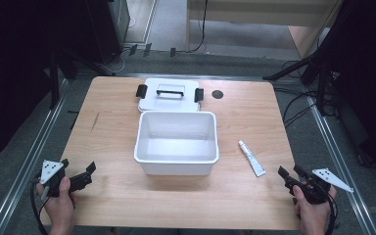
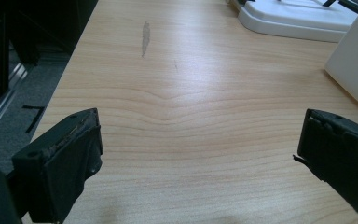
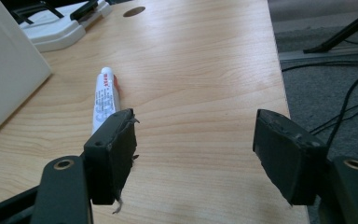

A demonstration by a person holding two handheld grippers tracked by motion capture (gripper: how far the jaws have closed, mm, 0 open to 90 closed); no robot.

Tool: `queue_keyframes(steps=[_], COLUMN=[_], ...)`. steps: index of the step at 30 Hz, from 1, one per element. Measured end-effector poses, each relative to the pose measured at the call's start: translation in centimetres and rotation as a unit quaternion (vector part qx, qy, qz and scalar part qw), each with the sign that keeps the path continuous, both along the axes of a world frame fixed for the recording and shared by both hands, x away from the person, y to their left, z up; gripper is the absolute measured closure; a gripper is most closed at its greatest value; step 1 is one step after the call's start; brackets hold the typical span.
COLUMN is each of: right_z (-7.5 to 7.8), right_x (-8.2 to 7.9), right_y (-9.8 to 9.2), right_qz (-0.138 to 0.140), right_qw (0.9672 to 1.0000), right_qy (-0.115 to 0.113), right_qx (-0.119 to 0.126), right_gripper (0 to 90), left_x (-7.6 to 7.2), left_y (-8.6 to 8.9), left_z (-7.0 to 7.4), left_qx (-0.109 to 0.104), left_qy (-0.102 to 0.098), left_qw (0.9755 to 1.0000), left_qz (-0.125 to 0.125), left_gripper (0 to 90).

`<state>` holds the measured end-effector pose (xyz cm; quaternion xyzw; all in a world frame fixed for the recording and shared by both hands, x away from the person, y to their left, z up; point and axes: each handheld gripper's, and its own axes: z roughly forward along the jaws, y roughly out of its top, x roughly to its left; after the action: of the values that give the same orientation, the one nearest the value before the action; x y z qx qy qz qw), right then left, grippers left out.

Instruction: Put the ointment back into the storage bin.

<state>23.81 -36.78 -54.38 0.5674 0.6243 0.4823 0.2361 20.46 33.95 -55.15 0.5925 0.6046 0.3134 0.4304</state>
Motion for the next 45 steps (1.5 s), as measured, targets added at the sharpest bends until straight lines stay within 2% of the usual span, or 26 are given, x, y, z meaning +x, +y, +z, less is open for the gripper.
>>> queue_keyframes(steps=[3,5,6,7,8,11,12,13,14,16,17,18,19,20,22,23,24,25,26,28,30,38,39,42,43,45], right_z=[0.1,0.4,0.5,0.5,0.8,1.1,1.5,1.5,1.9,2.1,2.3,2.7,2.7,2.8,3.1,3.2,3.4,3.4,3.6,3.9,4.0,4.9,4.9,5.1,5.3,5.3], right_x=[0.2,0.6,0.8,0.8,1.1,1.4,1.7,1.7,2.2,2.3,2.5,3.1,3.1,3.2,3.8,4.0,4.4,4.4,4.5,5.1,5.3,6.3,6.3,6.6,6.9,7.0], right_y=[0.1,0.2,0.3,0.3,0.9,1.5,2.1,2.1,2.7,2.9,3.1,3.7,3.7,3.9,4.5,4.7,5.1,5.1,5.3,5.7,5.8,6.4,6.4,6.7,7.0,7.1], right_qz=[-0.001,0.021,0.027,0.027,0.036,0.048,0.059,0.059,0.064,0.064,0.067,0.073,0.073,0.075,0.080,0.081,0.088,0.088,0.090,0.098,0.098,0.110,0.110,0.112,0.112,0.113], right_qw=[0.9999,0.9991,0.9987,0.9987,0.9969,0.9949,0.9929,0.9929,0.9905,0.9897,0.9883,0.9844,0.9844,0.9829,0.9777,0.9759,0.9721,0.9721,0.9705,0.9647,0.9640,0.9551,0.9551,0.9512,0.9489,0.9474], right_qy=[0.013,0.034,0.044,0.044,0.062,0.076,0.080,0.080,0.093,0.096,0.100,0.114,0.114,0.117,0.134,0.141,0.154,0.154,0.160,0.178,0.181,0.206,0.206,0.213,0.219,0.225], right_qx=[0.000,0.013,0.004,0.004,-0.032,-0.046,-0.065,-0.065,-0.079,-0.085,-0.093,-0.113,-0.113,-0.121,-0.140,-0.146,-0.154,-0.154,-0.157,-0.167,-0.169,-0.183,-0.183,-0.192,-0.197,-0.198], right_gripper=[32.0,35.2,35.4,35.4,35.2,34.6,34.4,34.4,34.4,34.5,34.6,34.5,34.5,34.4,34.3,34.1,33.9,33.9,33.9,33.2,33.2,33.2,33.2,33.2,33.1,33.0], left_x=[0.0,0.0,0.0,0.0,0.0,0.0,0.0,0.0,-0.1,-0.1,-0.1,-0.2,-0.2,-0.2,-0.2,-0.2,-0.2,-0.2,-0.2,-0.2,-0.2,-0.1,-0.1,-0.1,-0.1,-0.1], left_y=[-0.1,-0.1,-0.1,-0.1,-0.1,-0.1,-0.1,-0.1,-0.1,-0.1,-0.1,-0.1,-0.1,-0.1,-0.1,-0.1,-0.1,-0.1,0.0,0.0,-0.1,-0.1,-0.1,-0.1,-0.1,-0.1], left_z=[0.0,0.0,0.0,0.0,0.0,0.0,0.0,0.0,0.0,0.0,0.0,0.0,0.0,0.0,0.0,0.0,0.0,0.0,0.0,0.0,0.0,0.0,0.0,0.0,0.0,0.0], left_qx=[0.005,0.006,0.005,0.004,0.004,0.004,0.006,0.006,0.006,0.005,0.005,0.004,0.004,0.005,0.006,0.006,0.005,0.005,0.005,0.004,0.003,0.007,0.007,0.008,0.007,0.006], left_qy=[0.001,0.000,-0.001,-0.001,-0.001,-0.001,-0.001,-0.001,-0.002,-0.003,-0.004,-0.003,-0.003,-0.004,-0.002,-0.001,-0.001,-0.001,-0.001,-0.001,-0.002,-0.001,-0.001,0.000,-0.001,-0.001], left_qw=[1.0000,1.0000,1.0000,1.0000,1.0000,1.0000,1.0000,1.0000,1.0000,1.0000,1.0000,1.0000,1.0000,1.0000,0.9999,0.9999,0.9999,0.9999,0.9999,1.0000,1.0000,0.9999,0.9999,0.9999,0.9999,1.0000], left_qz=[-0.002,-0.002,-0.002,-0.003,-0.003,-0.003,-0.002,-0.002,-0.003,-0.004,-0.006,-0.006,-0.006,-0.006,-0.009,-0.009,-0.009,-0.009,-0.009,-0.009,-0.008,-0.007,-0.007,-0.008,-0.007,-0.007], left_gripper=[0.2,0.2,0.2,0.2,0.2,0.2,0.2,0.2,0.2,0.2,0.2,0.2,0.2,0.2,0.2,0.2,0.2,0.2,0.2,0.2,0.2,0.2,0.2,0.2,0.2,0.2])
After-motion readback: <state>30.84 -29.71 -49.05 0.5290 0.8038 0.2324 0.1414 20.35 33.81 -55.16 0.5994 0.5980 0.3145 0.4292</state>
